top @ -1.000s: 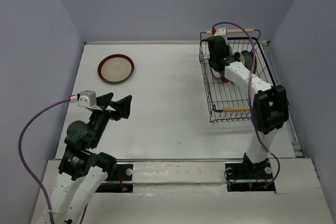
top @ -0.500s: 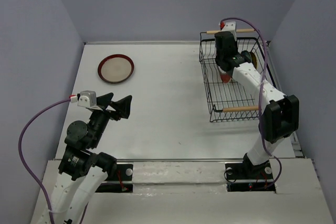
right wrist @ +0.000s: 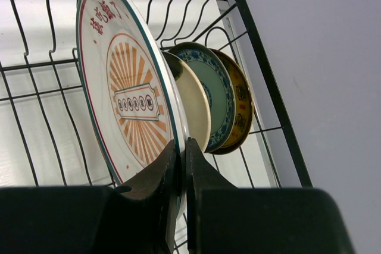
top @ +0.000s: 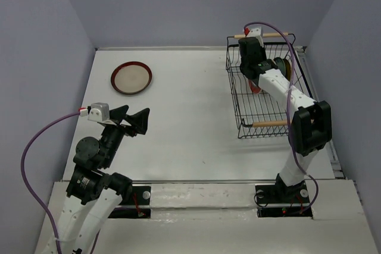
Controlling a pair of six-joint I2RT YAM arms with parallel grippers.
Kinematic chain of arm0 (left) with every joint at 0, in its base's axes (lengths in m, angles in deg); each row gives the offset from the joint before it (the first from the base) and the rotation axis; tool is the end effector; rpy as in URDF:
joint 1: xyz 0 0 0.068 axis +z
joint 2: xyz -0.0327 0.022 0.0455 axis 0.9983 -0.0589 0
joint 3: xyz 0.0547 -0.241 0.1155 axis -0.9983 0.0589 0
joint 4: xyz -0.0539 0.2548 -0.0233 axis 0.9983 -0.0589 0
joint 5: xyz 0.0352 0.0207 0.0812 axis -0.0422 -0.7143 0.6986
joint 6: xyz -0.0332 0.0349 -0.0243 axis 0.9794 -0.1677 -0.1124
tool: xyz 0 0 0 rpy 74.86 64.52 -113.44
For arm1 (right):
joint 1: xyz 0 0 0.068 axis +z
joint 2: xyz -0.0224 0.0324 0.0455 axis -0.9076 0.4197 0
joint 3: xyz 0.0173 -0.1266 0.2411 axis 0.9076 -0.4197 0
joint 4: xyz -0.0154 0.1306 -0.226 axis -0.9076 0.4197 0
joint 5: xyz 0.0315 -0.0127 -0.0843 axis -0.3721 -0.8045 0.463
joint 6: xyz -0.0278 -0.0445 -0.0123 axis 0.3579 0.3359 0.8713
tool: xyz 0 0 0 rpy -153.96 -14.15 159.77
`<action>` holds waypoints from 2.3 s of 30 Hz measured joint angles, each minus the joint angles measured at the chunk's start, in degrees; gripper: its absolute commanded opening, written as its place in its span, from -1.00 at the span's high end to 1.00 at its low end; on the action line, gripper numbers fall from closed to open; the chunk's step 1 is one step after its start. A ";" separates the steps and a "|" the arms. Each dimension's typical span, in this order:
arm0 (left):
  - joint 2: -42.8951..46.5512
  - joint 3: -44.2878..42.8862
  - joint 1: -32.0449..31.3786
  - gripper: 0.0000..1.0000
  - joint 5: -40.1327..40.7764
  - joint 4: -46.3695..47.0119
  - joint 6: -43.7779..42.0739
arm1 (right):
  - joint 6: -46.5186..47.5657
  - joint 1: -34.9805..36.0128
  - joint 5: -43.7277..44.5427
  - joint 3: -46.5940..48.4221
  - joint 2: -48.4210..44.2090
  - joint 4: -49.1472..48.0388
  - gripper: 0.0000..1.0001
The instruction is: Load the plates into the dish rack
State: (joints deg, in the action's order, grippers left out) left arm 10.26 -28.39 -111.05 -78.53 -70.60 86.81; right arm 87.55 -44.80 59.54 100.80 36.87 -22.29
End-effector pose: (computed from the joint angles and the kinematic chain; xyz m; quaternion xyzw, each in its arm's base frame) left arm 0.0763 -0.0329 0.3495 0.0245 0.6171 -0.2645 0.7407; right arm 0.3974 0.1190 0.3217 0.0019 0.8191 -0.3112 0.4819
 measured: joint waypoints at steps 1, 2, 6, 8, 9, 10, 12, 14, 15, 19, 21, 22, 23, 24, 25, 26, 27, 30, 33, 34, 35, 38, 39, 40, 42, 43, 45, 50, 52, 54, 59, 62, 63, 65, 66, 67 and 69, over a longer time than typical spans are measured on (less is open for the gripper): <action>-0.02 0.00 -0.02 -0.98 0.00 0.00 0.00 | 0.17 0.00 0.11 0.15 0.17 -0.02 0.86; -0.02 0.00 0.00 -0.98 0.00 0.00 0.00 | 0.37 0.00 0.15 0.24 0.31 -0.02 0.86; -0.02 0.00 0.00 -0.98 0.02 0.00 0.00 | 0.50 0.00 0.04 0.50 0.44 0.09 0.86; -0.02 0.00 0.00 -0.98 0.02 0.00 0.00 | 0.35 0.00 -0.31 0.55 0.44 0.15 0.86; -0.02 0.00 -0.02 -0.98 0.02 0.00 0.00 | 0.20 0.00 -0.52 0.68 0.46 0.35 0.86; -0.02 0.00 0.00 -0.98 0.02 0.00 0.00 | 0.09 0.00 -0.70 0.90 0.55 0.63 0.87; -0.02 0.00 0.00 -0.98 0.02 0.00 0.00 | -0.07 0.00 -0.96 1.51 1.07 0.96 0.86; -0.02 0.00 -0.02 -0.98 0.02 0.00 0.00 | 0.02 0.00 -0.70 2.43 2.23 1.03 0.86; -0.02 0.00 0.00 -0.98 0.02 0.00 0.00 | 0.11 0.00 -0.28 2.84 2.69 1.01 0.87; -0.02 0.00 -0.02 -0.98 0.02 0.00 0.00 | -0.13 0.00 0.24 4.66 4.55 0.87 0.86; -0.02 0.00 0.00 -0.98 0.02 0.00 0.00 | -0.33 -0.02 0.52 5.44 5.35 0.63 0.87; -0.02 0.00 -0.02 -0.98 0.02 0.00 0.00 | -0.39 -0.02 0.57 5.62 5.53 0.59 0.87; -0.02 0.00 -0.02 -0.98 0.02 -0.02 0.00 | -0.52 -0.02 0.66 5.88 5.75 0.63 0.87; -0.02 0.00 0.00 -0.98 0.02 -0.02 0.00 | -0.76 -0.02 0.68 6.14 5.92 0.70 0.86; -0.02 0.00 0.00 -0.98 0.02 0.00 0.00 | -1.01 -0.02 0.68 6.21 5.95 0.72 0.87; -0.02 0.00 0.00 -0.98 0.02 -0.02 0.00 | -1.44 -0.02 0.59 6.23 5.92 0.70 0.87; -0.02 0.00 0.00 -0.98 0.02 -0.02 0.00 | -1.75 -0.02 0.55 6.23 5.84 0.74 0.86; -0.02 0.00 -0.02 -0.98 0.02 -0.02 0.00 | -2.97 -0.07 -0.92 5.40 4.46 1.05 0.86; -0.02 0.00 0.00 -0.98 0.02 0.00 0.00 | -4.22 -0.13 -3.04 3.63 1.79 2.03 0.87; -0.02 0.00 0.00 -0.98 0.02 -0.02 0.00 | -4.90 -0.17 -4.46 2.62 0.48 2.84 0.86; -0.02 0.00 0.00 -0.98 0.02 0.00 0.00 | -5.27 -0.20 -5.31 1.79 -0.66 3.48 0.86; -0.02 0.00 0.00 -0.98 0.02 0.00 0.02 | -5.75 -0.15 -7.02 0.50 -3.69 5.79 0.86; -0.02 0.00 0.00 -0.98 0.02 0.00 0.02 | -5.77 -0.02 -7.43 0.50 -4.70 6.16 0.86; -0.02 0.00 0.00 -0.98 0.02 -0.02 0.02 | -5.86 0.02 -7.50 0.52 -5.11 6.16 0.87; 0.00 0.00 0.00 -0.98 0.02 -0.02 0.02 | -5.90 0.26 -7.63 0.68 -6.38 6.21 0.87; 0.00 0.00 0.00 -0.98 0.02 -0.02 0.02 | -5.86 0.39 -7.48 1.07 -6.49 6.51 0.87; 0.00 0.00 0.00 -0.98 0.02 0.00 0.02 | -5.73 0.96 -7.37 1.88 -6.45 6.60 0.86; 0.04 0.00 0.00 -0.98 0.02 -0.02 0.02 | -5.25 2.49 -7.26 4.74 -4.66 7.52 0.86; 0.09 0.00 0.00 -0.98 0.02 -0.02 0.02 | -5.07 2.82 -7.15 6.25 -2.73 7.37 0.86; 0.11 0.00 0.00 -0.98 0.02 -0.02 0.02 | -4.81 2.95 -6.45 7.63 -0.68 7.43 0.87; 0.15 0.00 0.00 -0.98 0.02 0.00 0.02 | -4.11 2.95 -2.91 9.51 5.44 7.45 0.87; 0.15 0.00 0.00 -0.98 0.00 -0.02 0.02 | -4.04 2.95 -2.25 10.69 8.37 7.28 0.87; 0.15 0.00 0.00 -0.98 0.02 -0.02 0.02 | -4.00 3.08 -2.16 10.93 8.94 7.13 0.86; 0.15 0.00 0.00 -0.98 0.00 -0.02 0.02 | -3.82 3.56 -1.64 11.06 9.25 7.19 0.87; 0.15 0.00 0.00 -0.98 0.00 -0.02 0.02 | -3.74 3.65 -1.25 11.10 9.25 7.19 0.86; 0.15 0.00 0.00 -0.98 0.00 -0.02 0.02 | -3.63 3.69 -0.87 11.32 9.25 7.19 0.86; 0.15 0.00 0.00 -0.98 -0.02 -0.02 0.02 | -3.32 3.69 -0.31 11.69 9.25 7.06 0.86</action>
State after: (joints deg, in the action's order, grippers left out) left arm 10.41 -28.39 -111.05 -78.55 -70.62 86.83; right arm 84.22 -41.11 59.23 112.49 46.11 -15.23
